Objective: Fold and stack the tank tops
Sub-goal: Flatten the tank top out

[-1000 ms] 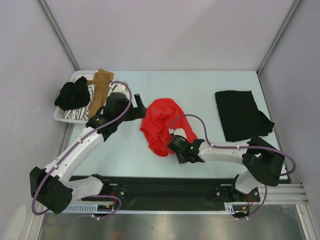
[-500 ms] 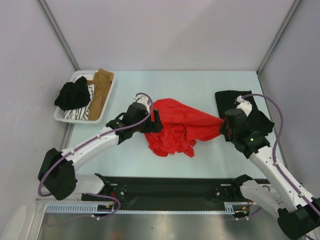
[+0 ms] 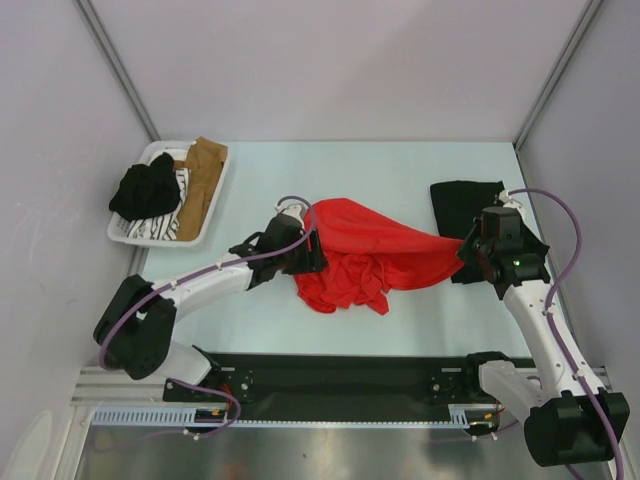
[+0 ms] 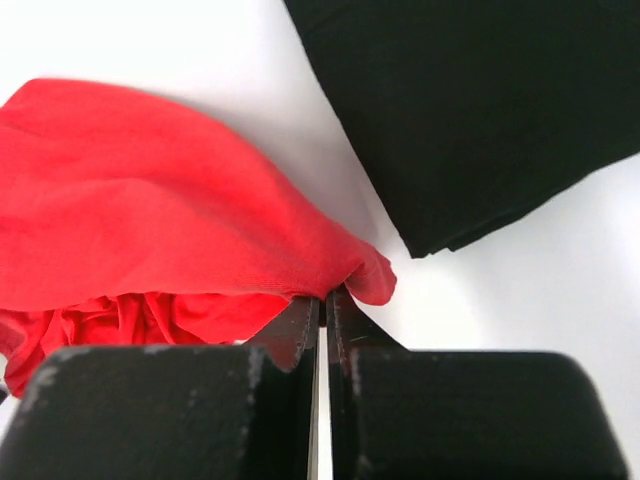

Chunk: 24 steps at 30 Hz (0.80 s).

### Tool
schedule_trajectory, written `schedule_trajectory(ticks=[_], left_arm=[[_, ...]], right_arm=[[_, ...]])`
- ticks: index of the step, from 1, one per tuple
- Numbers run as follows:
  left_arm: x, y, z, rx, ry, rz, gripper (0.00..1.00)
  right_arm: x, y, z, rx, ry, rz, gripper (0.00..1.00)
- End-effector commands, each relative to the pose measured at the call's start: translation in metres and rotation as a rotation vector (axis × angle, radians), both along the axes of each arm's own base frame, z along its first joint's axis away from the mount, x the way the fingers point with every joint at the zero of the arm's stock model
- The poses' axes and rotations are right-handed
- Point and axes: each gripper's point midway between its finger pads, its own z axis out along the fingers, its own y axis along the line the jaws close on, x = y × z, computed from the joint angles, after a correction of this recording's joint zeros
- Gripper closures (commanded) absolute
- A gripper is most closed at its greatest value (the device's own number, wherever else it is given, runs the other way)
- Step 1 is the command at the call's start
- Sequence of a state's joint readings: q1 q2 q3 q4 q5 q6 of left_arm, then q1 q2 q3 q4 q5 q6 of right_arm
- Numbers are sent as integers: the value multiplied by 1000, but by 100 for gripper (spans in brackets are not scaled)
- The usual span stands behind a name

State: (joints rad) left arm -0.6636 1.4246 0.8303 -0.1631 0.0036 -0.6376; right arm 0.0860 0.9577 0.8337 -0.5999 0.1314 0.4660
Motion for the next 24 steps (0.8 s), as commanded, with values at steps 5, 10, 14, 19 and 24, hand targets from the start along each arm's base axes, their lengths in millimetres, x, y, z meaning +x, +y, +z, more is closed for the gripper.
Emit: schedule_trajectory(ticks=[5,10,14,19,24], left_arm=[[7,-1,-13,-4,39,83,37],[8,8,-14,1,31,138,37],[10,0,-19,-31,53,124,54],[14,-3,-25,-50,60,142,80],[27,27,3,75,-35,214,100]], right_arm=[[9,8,11,20,-54,57,100],[9,7,9,20,-52,60,100],[9,8,9,22,-53,63,100],[9,7,11,23,-59,63,100],[12,6,13,27,-62,57,100]])
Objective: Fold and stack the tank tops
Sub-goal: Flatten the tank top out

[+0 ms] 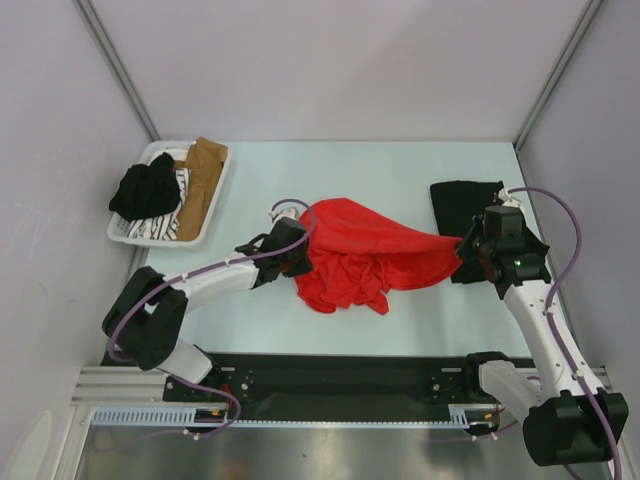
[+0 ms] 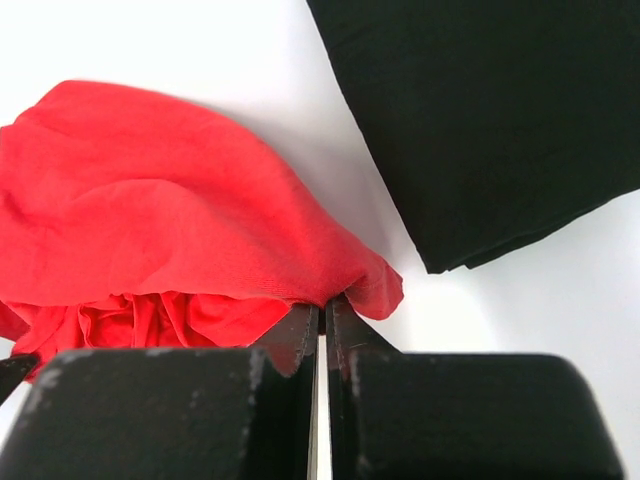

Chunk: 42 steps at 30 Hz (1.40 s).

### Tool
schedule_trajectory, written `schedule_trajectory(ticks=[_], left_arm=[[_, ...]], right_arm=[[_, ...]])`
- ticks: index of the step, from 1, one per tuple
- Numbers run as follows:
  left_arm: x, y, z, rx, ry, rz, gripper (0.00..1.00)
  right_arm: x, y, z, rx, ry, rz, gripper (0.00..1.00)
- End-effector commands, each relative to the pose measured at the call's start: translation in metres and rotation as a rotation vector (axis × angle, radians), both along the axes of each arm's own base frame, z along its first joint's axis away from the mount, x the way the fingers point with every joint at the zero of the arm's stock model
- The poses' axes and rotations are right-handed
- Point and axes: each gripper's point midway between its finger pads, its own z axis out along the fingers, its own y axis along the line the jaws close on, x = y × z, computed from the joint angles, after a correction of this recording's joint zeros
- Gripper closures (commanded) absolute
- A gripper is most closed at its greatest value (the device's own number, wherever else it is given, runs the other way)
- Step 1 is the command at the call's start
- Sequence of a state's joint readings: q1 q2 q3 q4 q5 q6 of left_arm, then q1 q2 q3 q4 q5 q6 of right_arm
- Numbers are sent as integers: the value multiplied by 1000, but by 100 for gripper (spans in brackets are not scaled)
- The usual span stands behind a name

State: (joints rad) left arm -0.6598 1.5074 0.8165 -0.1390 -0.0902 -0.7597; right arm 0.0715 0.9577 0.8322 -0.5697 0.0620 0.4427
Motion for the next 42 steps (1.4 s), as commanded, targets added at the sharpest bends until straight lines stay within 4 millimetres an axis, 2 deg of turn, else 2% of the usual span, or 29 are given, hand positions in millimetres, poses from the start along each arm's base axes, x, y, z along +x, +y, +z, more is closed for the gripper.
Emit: schedule_trajectory(ticks=[1,3,4,5,6,7,8,9,11,12,13,14,15,17,18,19,21,22,23,24,26,29,32,34,35,38,39,40,42], left_arm=[[21,24,43,82,-119,70,100],[36,45,69,99,-164,91,100],[41,54,92,75,-214,103,100],[51,73,108,70,-246,147,100],[57,83,135,78,-304,154,100],[62,94,153,84,-346,173,100],[64,112,182,86,-410,217,100],[66,126,215,120,-470,246,100],[59,149,263,131,-565,301,99],[54,158,293,128,-618,316,100],[47,167,313,120,-660,343,100],[32,178,349,93,-740,377,100],[19,187,363,106,-766,395,100],[-4,198,396,90,-845,410,100],[-33,207,430,63,-944,412,100],[-48,212,444,49,-988,414,100],[-100,230,483,6,-1125,430,100],[-119,237,494,-11,-1172,440,100],[-135,242,503,-26,-1213,447,100],[-154,249,515,-42,-1264,454,100],[-199,262,536,-92,-1363,463,100],[-234,270,555,-136,-1442,463,100],[-232,270,566,-119,-1434,458,99],[-219,267,569,-102,-1407,457,100],[-200,261,568,-81,-1372,445,100],[-165,250,555,-42,-1296,434,100],[-136,240,538,-16,-1240,425,100],[-120,233,527,-6,-1210,410,100],[-67,215,487,42,-1114,390,100]], right_arm=[[12,-1,16,5,-56,2,100],[22,-1,25,22,-68,-9,100],[34,-1,44,30,-114,-16,100],[41,-3,53,35,-135,-29,100],[51,-4,55,45,-126,-39,100],[60,-10,68,52,-150,-55,100],[72,-7,101,69,-219,-40,100],[84,-11,111,69,-229,-53,100],[91,-13,144,101,-280,-25,100],[93,-12,189,103,-373,-11,100],[89,-12,211,100,-421,-6,100],[83,-10,234,91,-474,13,100],[74,-8,272,82,-562,36,100],[45,-3,315,59,-660,79,100],[30,1,333,47,-712,107,100],[-1,6,367,35,-813,139,100],[-38,12,393,11,-921,173,100],[-55,13,406,2,-979,179,100],[-91,15,423,-10,-1064,184,100],[-105,16,431,-17,-1101,187,100],[-147,18,455,-30,-1198,195,100],[-184,25,478,-39,-1276,232,100],[-209,24,498,-45,-1339,216,100],[-187,21,495,-39,-1266,205,100],[-183,22,496,-34,-1251,208,100],[-137,22,480,9,-1131,207,100],[-114,20,465,22,-1066,200,100],[-88,19,449,31,-993,197,100],[-52,18,422,54,-902,193,100]])
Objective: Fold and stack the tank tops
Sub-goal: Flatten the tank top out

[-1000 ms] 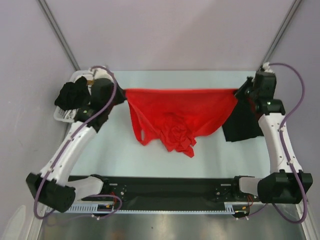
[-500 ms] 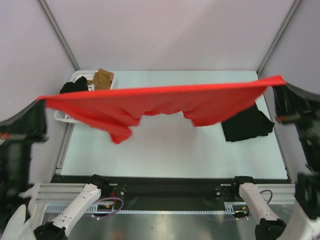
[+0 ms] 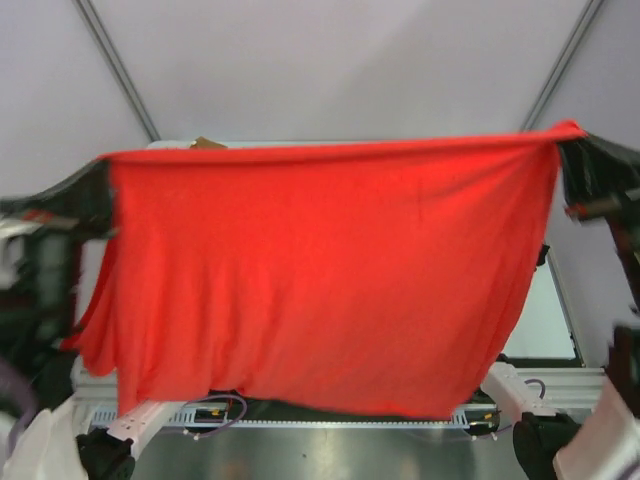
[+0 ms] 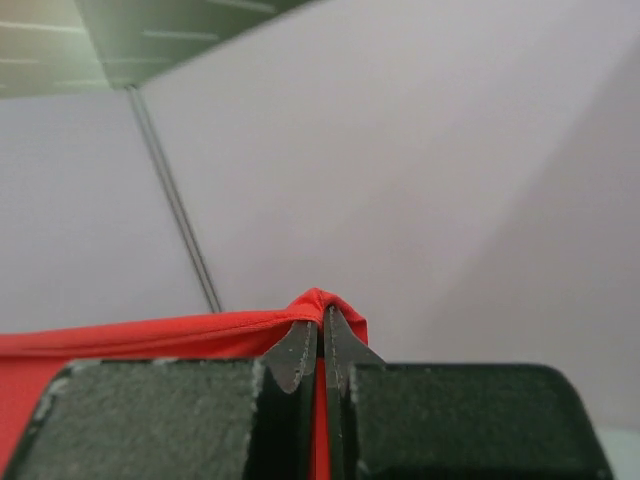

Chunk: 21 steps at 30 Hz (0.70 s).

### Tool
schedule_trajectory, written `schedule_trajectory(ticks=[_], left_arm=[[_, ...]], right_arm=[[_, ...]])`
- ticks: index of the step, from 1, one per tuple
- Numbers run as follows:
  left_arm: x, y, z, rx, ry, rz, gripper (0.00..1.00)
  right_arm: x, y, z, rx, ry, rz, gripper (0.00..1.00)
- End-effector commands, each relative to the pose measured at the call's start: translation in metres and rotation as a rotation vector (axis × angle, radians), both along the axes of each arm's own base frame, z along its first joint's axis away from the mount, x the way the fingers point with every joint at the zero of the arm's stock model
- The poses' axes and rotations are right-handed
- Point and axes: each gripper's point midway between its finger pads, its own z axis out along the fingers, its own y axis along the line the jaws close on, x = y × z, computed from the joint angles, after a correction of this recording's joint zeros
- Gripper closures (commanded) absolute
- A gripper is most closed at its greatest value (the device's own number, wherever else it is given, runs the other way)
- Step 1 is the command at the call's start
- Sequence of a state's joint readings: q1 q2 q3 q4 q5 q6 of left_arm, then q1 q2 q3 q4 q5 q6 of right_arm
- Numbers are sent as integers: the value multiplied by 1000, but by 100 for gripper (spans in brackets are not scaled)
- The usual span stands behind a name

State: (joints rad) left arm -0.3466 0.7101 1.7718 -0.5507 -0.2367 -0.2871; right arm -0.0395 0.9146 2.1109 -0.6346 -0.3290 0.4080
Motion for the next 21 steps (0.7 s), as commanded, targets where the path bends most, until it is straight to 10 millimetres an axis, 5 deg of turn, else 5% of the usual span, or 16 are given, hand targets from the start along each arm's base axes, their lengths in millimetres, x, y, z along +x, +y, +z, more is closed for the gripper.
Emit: schedule_trajectory(ticks=[1,5,7,9,10,12,15,16,18,20,21], left_arm=[[120,-19,-84,88,293,128,100],[201,-34,-155,106,446,128,100],[237,-32,-190,78,500,147,100],[262,-35,-209,85,499,156,100],[283,-38,-232,101,548,165,100],[305,-41,-245,113,548,175,99],[351,-45,-282,135,598,196,100],[362,-45,-289,139,610,207,100],[396,-47,-312,148,649,216,100],[422,-46,-309,138,641,220,100],[440,-46,-336,150,691,224,100]], right_arm=[[146,-24,-96,62,405,-101,100],[235,-27,-178,70,593,-95,100],[265,-30,-200,86,607,-96,100],[301,-36,-254,126,712,-95,100],[315,-36,-258,137,688,-72,100],[347,-39,-305,169,769,-63,100],[384,-40,-325,204,755,-48,100],[406,-40,-349,218,786,-37,100],[435,-39,-347,219,757,-16,100],[468,-35,-393,220,840,7,100],[485,-34,-375,212,794,21,100]])
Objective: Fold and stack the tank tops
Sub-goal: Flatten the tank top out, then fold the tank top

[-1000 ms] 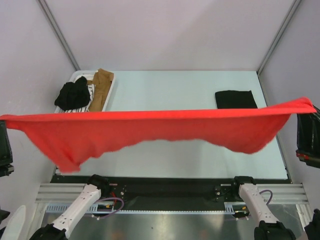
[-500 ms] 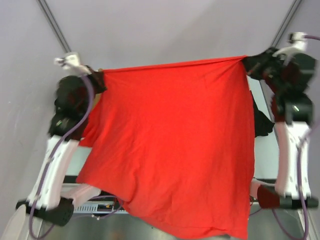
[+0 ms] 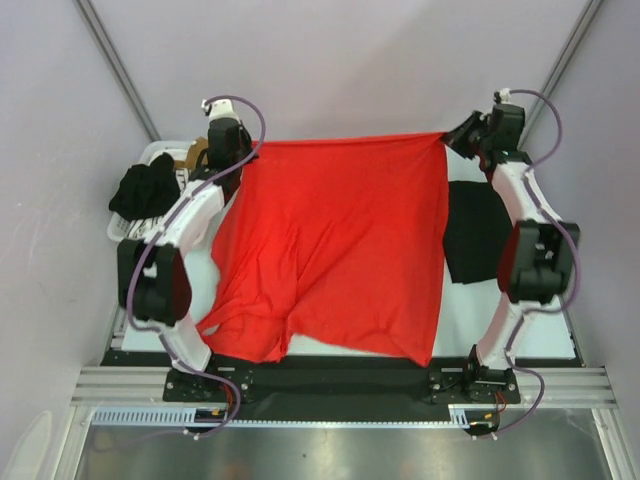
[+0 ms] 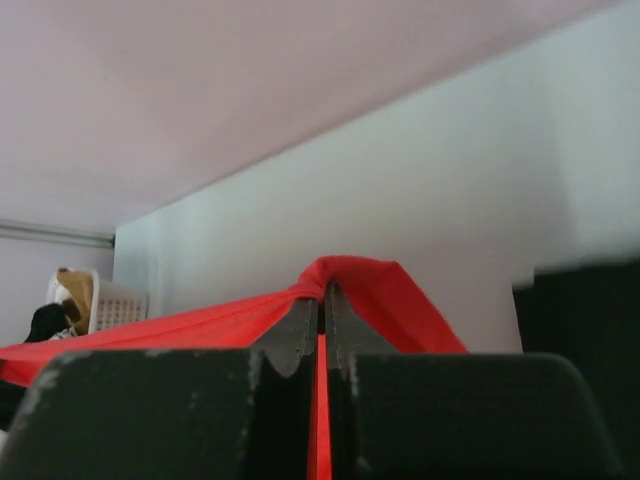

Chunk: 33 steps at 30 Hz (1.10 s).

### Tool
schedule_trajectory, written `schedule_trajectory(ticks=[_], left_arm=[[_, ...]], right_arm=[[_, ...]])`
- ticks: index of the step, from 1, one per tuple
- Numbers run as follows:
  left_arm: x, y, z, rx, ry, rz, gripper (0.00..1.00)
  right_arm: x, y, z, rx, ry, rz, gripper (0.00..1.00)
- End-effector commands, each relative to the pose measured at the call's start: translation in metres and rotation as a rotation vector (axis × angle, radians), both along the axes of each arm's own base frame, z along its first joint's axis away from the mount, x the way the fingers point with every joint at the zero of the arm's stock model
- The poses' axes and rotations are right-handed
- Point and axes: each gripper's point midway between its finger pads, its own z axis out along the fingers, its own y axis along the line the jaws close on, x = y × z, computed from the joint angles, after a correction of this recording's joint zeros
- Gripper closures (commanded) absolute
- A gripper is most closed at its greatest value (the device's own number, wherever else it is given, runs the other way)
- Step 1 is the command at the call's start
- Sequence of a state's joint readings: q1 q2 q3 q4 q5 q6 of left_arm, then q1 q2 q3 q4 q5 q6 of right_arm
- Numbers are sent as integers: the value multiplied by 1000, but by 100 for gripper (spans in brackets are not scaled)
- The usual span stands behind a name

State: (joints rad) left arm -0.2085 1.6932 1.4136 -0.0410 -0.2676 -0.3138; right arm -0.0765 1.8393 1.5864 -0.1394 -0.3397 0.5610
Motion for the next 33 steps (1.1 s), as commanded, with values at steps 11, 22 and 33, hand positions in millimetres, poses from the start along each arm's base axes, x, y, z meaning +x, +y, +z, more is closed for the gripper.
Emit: schedule_trajectory(ticks=[11,22,33], left_arm=[[127,9,-2,51,-85,28,100],[59,-5,-42,-65,-18,-43,100],[-23,-6,-111,17,176,-19,100]], right_arm=[[129,-1,-29,4,-91,44,100],[53,3,-59,-18,-3,37,100],[-21,-2,-94,-33,86,-15,100]])
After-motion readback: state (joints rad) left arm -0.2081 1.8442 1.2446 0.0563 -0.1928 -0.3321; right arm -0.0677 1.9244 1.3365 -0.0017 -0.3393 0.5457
